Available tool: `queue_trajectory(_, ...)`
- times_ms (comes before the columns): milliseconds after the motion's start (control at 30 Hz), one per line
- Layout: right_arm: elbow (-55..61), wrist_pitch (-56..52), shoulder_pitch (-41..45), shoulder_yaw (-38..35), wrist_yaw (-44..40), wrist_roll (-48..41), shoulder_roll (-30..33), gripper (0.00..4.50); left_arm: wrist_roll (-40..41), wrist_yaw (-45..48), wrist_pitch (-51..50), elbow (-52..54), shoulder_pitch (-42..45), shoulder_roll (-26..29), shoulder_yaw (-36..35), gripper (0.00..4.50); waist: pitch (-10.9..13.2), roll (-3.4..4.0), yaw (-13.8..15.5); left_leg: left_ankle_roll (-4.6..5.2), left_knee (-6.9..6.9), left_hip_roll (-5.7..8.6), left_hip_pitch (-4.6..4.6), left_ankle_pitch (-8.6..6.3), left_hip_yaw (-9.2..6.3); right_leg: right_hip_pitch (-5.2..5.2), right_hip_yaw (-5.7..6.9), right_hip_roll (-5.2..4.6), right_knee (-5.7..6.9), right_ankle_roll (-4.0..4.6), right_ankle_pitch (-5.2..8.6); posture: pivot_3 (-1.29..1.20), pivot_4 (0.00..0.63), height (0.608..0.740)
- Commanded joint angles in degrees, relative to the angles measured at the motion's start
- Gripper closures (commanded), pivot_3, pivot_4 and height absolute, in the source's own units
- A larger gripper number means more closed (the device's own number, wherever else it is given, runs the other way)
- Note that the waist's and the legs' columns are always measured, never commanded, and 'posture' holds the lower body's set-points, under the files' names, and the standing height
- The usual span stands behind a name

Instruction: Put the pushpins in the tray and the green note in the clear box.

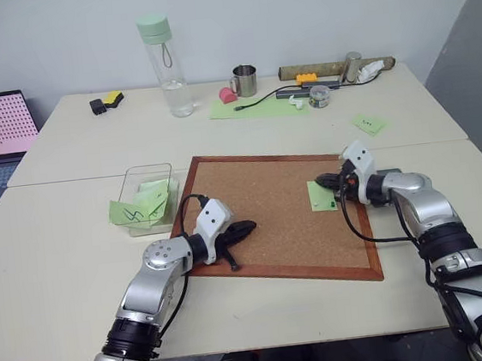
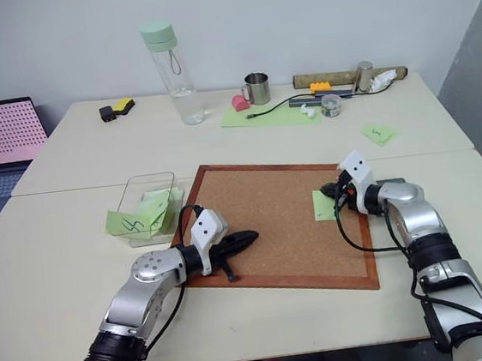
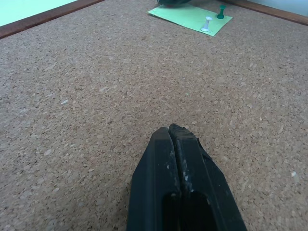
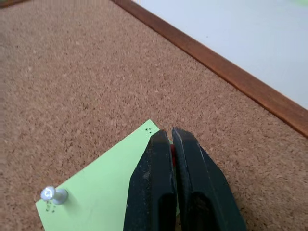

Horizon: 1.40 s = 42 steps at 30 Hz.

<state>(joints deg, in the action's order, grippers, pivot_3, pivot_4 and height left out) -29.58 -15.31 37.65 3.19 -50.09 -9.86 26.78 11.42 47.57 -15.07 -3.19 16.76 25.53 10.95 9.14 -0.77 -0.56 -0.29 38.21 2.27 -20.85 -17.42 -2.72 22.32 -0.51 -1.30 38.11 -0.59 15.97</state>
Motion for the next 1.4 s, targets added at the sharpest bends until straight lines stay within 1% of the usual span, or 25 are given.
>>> queue_trajectory(33,5.5,-2.1,1.2,-3.5,0.4,-3.3,0.1,4.45,-2.4,-0.5,-2.3,-2.6,-1.9,0.4,1.9,4.50,0.0,0.03,0.0,0.00,0.00,0.00,0.00,0.00,0.01,0.00,-0.01,0.00,0.00,0.00,0.00,0.00,0.150,0.740)
queue_trajectory(333,9.9,-7.3,0.8,-5.7,0.6,-5.8,1.6,4.45,-2.5,-0.7,-2.7,-2.4,-1.8,0.4,2.3,4.50,-0.1,0.06,0.0,0.01,0.00,0.00,0.03,-0.01,0.00,-0.02,0.00,0.00,0.01,0.00,0.00,0.00,0.150,0.740)
queue_trajectory(467,13.6,-9.7,-1.1,-6.8,0.8,-5.2,5.9,4.45,-2.5,-0.7,-2.8,-1.9,-1.8,0.4,2.6,4.50,-0.1,0.06,0.3,0.02,0.00,0.00,0.02,-0.01,-0.01,-0.02,0.00,0.00,0.00,0.00,0.00,0.00,0.150,0.740)
queue_trajectory(533,14.1,-10.6,-3.0,-7.4,1.1,-3.5,10.3,4.45,-2.5,-0.8,-2.8,-1.7,-1.9,0.4,2.7,4.50,-0.1,0.06,0.4,0.02,0.00,0.00,0.01,-0.01,0.00,-0.02,0.00,0.00,-0.03,0.00,0.00,0.00,0.150,0.740)
queue_trajectory(633,14.6,-11.3,-5.2,-8.1,2.1,-2.5,14.3,4.45,-2.5,-0.7,-2.8,-1.5,-2.0,0.5,2.8,4.50,-0.1,0.05,0.4,0.03,-0.02,0.00,0.00,-0.02,0.01,-0.03,-0.01,-0.01,-0.07,0.00,0.00,0.00,0.150,0.740)
queue_trajectory(733,14.9,-11.3,-8.0,-8.3,2.5,-1.1,17.4,4.45,-2.5,-0.5,-2.9,-1.4,-2.1,0.7,2.7,4.50,-0.1,0.17,0.3,0.03,-0.05,0.00,0.03,-0.02,0.03,-0.03,-0.03,0.00,-0.04,0.00,0.00,0.00,0.150,0.740)
queue_trajectory(833,13.9,-10.5,-9.9,-7.8,3.0,0.2,18.7,4.45,-2.7,-0.3,-2.8,-1.6,-1.8,0.7,2.8,4.50,-0.2,0.22,0.3,0.03,-0.05,0.00,0.04,-0.02,0.03,-0.05,-0.02,0.00,-0.02,-0.01,0.00,0.00,0.150,0.740)
queue_trajectory(900,12.9,-10.0,-10.5,-7.4,3.3,1.0,18.7,4.04,-2.7,-0.3,-2.7,-2.0,-1.4,0.7,2.9,4.50,-0.2,0.23,0.3,0.04,-0.05,0.00,0.04,-0.02,0.04,-0.05,-0.03,0.00,-0.02,-0.01,0.00,0.00,0.150,0.740)
queue_trajectory(933,12.4,-9.6,-10.8,-7.2,3.4,1.3,18.6,4.00,-2.7,-0.3,-2.7,-2.1,-1.3,0.6,2.9,4.50,-0.2,0.23,0.3,0.04,-0.04,0.00,0.04,-0.02,0.05,-0.06,-0.04,0.00,-0.02,-0.01,0.00,0.00,0.150,0.740)
queue_trajectory(967,11.9,-9.5,-10.9,-7.3,3.6,1.5,18.5,3.81,-2.8,-0.3,-2.7,-2.1,-1.2,0.6,2.9,4.50,-0.2,0.23,0.3,0.04,-0.04,0.00,0.04,-0.02,0.04,-0.06,-0.03,0.00,-0.02,-0.01,0.00,0.00,0.150,0.740)
queue_trajectory(1000,11.5,-9.2,-11.0,-7.3,3.8,1.6,18.3,3.52,-2.8,-0.3,-2.7,-2.2,-1.1,0.6,2.9,4.50,-0.2,0.22,0.4,0.04,-0.04,0.00,0.04,-0.02,0.04,-0.06,-0.02,0.00,-0.02,-0.01,0.00,0.00,0.150,0.740)
queue_trajectory(1033,11.0,-8.8,-11.0,-7.3,3.9,1.8,18.2,3.36,-2.8,-0.3,-2.7,-2.3,-1.0,0.6,2.9,4.50,-0.2,0.22,0.4,0.04,-0.04,0.00,0.04,-0.02,0.04,-0.06,-0.02,0.00,-0.02,-0.01,0.00,0.00,0.150,0.740)
queue_trajectory(1100,10.4,-8.4,-10.9,-7.4,4.1,2.0,18.1,2.88,-2.9,-0.3,-2.6,-2.3,-1.0,0.6,3.0,4.50,-0.2,0.23,0.4,0.04,-0.04,0.00,0.04,-0.02,0.05,-0.06,-0.04,0.00,-0.03,-0.01,0.00,0.00,0.150,0.740)
queue_trajectory(1133,10.3,-8.2,-10.9,-7.5,4.1,2.0,18.1,2.73,-2.8,-0.3,-2.6,-2.3,-1.0,0.6,2.9,4.50,-0.2,0.23,0.4,0.04,-0.04,0.00,0.04,-0.02,0.05,-0.06,-0.04,0.00,-0.02,-0.01,0.00,0.00,0.150,0.740)
queue_trajectory(1167,10.5,-7.9,-11.0,-7.6,3.7,1.7,18.1,2.43,-2.8,-0.2,-2.7,-2.2,-1.1,0.7,2.8,4.50,-0.2,0.23,0.4,0.04,-0.04,0.00,0.04,-0.02,0.04,-0.06,-0.03,0.00,-0.02,-0.01,0.00,0.00,0.150,0.740)
queue_trajectory(1300,13.3,-7.8,-11.5,-9.1,1.2,-1.1,18.1,1.72,-2.8,-0.1,-2.7,-2.2,-1.3,1.1,2.5,4.50,-0.2,0.23,0.4,0.03,-0.04,0.00,0.04,-0.02,0.04,-0.07,-0.02,0.00,-0.03,-0.01,0.00,0.00,0.150,0.740)
queue_trajectory(1367,15.6,-9.1,-11.5,-10.0,-0.1,-3.3,18.1,1.19,-2.8,-0.1,-2.7,-2.2,-1.2,1.1,2.5,4.50,-0.2,0.23,0.4,0.04,-0.04,0.00,0.04,-0.02,0.04,-0.07,-0.02,0.00,-0.03,-0.01,0.00,0.00,0.150,0.740)
queue_trajectory(1400,17.1,-9.8,-11.7,-10.2,-0.9,-4.4,18.1,0.99,-2.8,-0.1,-2.7,-2.3,-1.2,1.1,2.5,4.50,-0.2,0.23,0.4,0.03,-0.04,0.00,0.04,-0.02,0.04,-0.07,-0.02,0.00,-0.03,-0.01,0.00,0.00,0.150,0.740)
